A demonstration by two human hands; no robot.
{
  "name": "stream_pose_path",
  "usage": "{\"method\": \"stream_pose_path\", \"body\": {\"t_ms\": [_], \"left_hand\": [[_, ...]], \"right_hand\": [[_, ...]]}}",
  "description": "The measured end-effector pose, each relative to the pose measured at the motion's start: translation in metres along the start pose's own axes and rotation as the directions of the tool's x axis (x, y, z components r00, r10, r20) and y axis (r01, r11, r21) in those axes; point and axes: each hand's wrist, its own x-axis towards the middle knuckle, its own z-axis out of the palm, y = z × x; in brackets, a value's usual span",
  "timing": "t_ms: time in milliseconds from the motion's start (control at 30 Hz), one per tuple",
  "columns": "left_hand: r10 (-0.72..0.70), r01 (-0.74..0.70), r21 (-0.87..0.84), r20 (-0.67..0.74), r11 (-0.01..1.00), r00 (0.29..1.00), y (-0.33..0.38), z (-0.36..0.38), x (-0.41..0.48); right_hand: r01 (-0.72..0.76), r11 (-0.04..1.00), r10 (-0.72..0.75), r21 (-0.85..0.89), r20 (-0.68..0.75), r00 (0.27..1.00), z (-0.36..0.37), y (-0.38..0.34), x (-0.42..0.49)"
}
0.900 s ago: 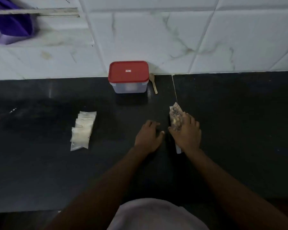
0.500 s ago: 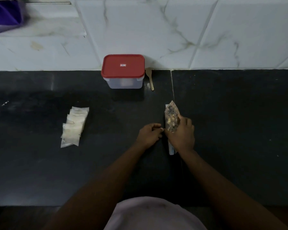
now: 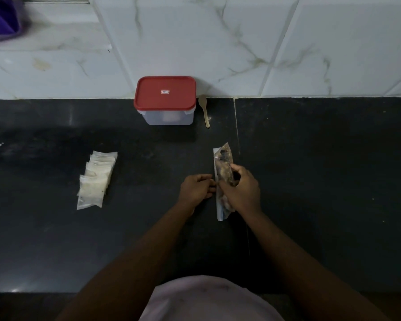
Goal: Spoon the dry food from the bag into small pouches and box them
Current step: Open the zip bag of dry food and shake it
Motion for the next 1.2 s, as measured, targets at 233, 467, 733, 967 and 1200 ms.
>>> {"method": "stream_pose_path", "body": {"t_ms": [233,467,733,967,1200], "left_hand": [[0.039,-0.022,0.115,-0.146,0.993,0.989,0.002,-0.035,-0.003],[-0.017,0.006,-0.068,-0.173,0.998,0.985,0.008,-0.070,-0.012],[0.036,-0.054,-0.150,-0.116,0.987,0.993,0.018,-0.098,-0.019],[0.007,-0.022,-0.311,-0.048,0.950,0.999,0.015,-0.118,-0.021],[0.022,-0.015,-0.352,0.017,0.936,1.000,0.013,-0.137,-0.021]], "right_hand": [[-0.101,0.973,0.056,0.207,0.214,0.975,0.022,-0.017,-0.004],[-0.090,0.984,0.039,0.154,0.306,0.951,0.039,-0.034,-0.005],[-0.086,0.992,0.073,0.097,0.135,0.988,0.052,-0.043,-0.006],[-0.171,0.958,0.097,0.231,0.299,0.949,0.067,-0.061,-0.013],[-0.174,0.938,0.103,0.300,0.239,0.966,0.083,-0.085,-0.019]]}}
